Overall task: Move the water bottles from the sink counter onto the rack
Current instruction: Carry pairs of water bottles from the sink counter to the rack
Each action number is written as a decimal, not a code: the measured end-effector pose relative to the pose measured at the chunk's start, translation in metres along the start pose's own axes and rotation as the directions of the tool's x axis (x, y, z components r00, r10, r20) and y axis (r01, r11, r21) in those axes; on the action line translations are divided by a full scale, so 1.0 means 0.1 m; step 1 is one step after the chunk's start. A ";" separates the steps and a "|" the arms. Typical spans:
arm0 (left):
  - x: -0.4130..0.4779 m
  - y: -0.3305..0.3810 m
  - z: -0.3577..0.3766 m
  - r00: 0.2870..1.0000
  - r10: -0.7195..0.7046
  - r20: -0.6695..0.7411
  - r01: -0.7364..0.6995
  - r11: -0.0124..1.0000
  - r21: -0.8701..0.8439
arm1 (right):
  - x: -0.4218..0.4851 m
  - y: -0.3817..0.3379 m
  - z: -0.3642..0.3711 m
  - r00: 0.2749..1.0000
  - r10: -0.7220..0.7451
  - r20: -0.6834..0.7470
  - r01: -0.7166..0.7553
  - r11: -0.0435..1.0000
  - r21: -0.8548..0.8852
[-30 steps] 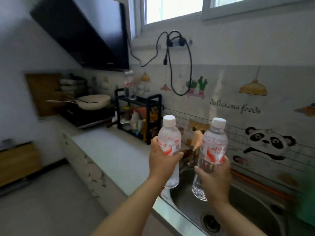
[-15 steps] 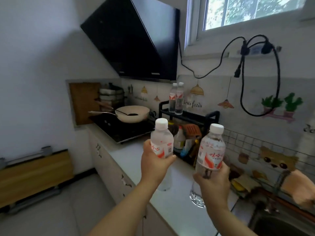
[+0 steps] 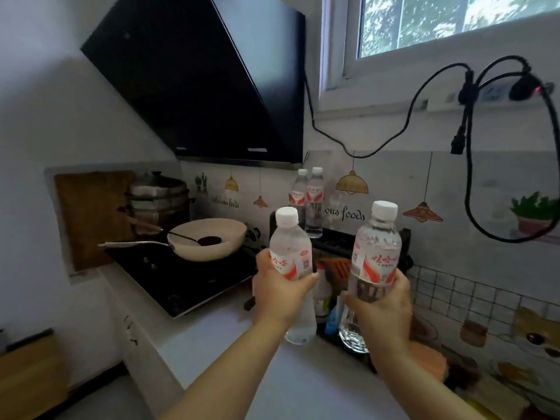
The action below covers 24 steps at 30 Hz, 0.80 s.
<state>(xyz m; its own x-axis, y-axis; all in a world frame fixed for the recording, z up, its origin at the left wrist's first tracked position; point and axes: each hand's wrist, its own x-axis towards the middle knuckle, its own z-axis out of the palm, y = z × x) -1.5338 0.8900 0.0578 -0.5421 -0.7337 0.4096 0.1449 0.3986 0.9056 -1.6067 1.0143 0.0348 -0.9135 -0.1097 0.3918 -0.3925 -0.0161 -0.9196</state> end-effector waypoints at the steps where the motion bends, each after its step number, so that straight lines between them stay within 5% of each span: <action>1: 0.19 -0.01 0.06 1.000 0.006 0.009 -0.006 1.000 -0.003 | 0.16 0.01 0.09 1.000 -0.011 -0.010 0.012 1.000 0.013; 14: 2.20 -0.21 1.04 0.970 0.150 0.192 -0.127 0.984 -0.129 | 1.86 0.14 0.88 0.981 -0.117 -0.153 0.110 0.992 -0.055; 24: 3.12 -0.73 1.79 0.903 0.159 0.399 -0.057 0.966 -0.254 | 2.65 0.56 1.38 0.920 -0.135 -0.368 0.078 0.983 -0.167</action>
<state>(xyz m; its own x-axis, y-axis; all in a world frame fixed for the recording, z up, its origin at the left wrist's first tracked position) -1.8615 0.7305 0.0999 -0.7971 -0.3796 0.4697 0.3809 0.2875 0.8788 -1.8556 0.8470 0.0830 -0.8269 0.2665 0.4952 -0.4746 0.1418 -0.8687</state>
